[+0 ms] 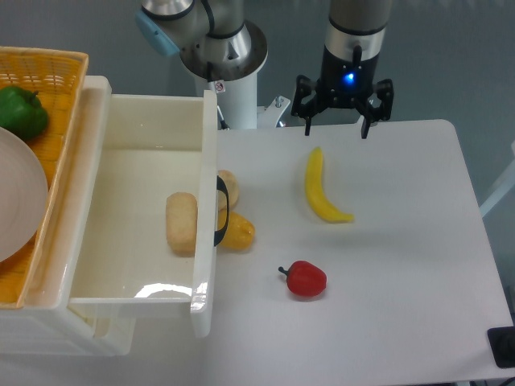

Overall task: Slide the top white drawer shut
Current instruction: 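Move the gripper down toward the banana on the table, then swing the gripper toward the open white drawer's front handle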

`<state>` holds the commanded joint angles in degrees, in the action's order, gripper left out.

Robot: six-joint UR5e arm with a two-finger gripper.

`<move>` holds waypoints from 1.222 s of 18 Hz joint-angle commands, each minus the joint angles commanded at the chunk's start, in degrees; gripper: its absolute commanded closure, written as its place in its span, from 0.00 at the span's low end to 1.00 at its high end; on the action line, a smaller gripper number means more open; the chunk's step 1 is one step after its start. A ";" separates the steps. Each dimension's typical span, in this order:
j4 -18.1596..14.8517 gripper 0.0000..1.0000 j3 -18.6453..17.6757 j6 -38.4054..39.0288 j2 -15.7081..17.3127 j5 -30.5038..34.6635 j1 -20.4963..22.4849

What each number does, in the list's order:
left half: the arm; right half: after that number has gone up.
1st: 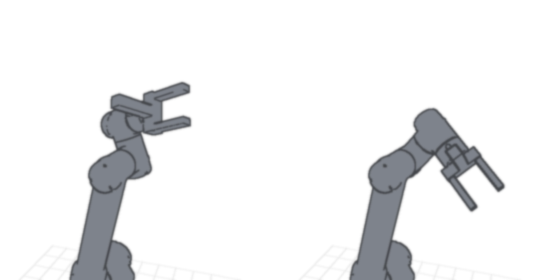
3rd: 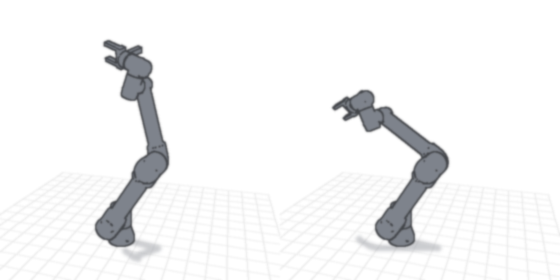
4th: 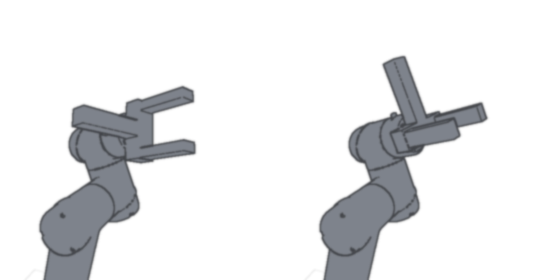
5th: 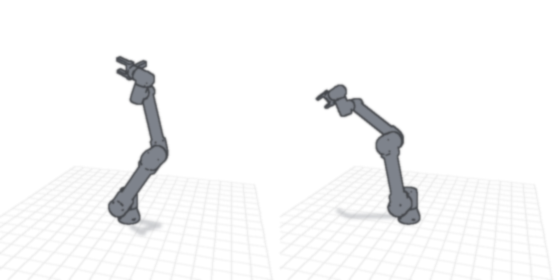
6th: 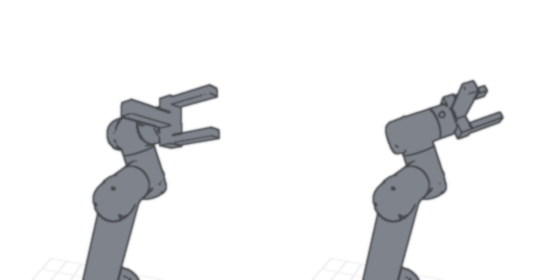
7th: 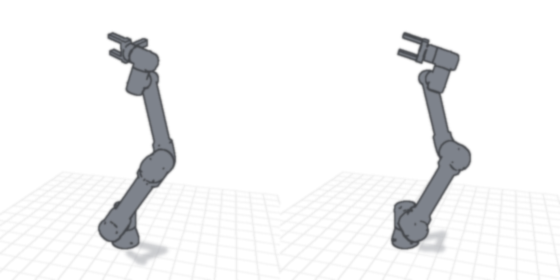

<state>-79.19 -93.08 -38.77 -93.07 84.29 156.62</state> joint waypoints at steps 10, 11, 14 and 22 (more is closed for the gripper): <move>2.29 0.00 -0.35 3.70 -4.75 0.00 -1.40; 2.29 0.00 -0.26 3.96 -5.27 0.00 -1.49; 2.11 0.00 -0.26 4.23 -5.98 0.09 -1.93; 2.02 0.00 0.17 9.23 -9.32 -1.14 -3.34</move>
<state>-77.17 -92.90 -29.54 -102.39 83.15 153.28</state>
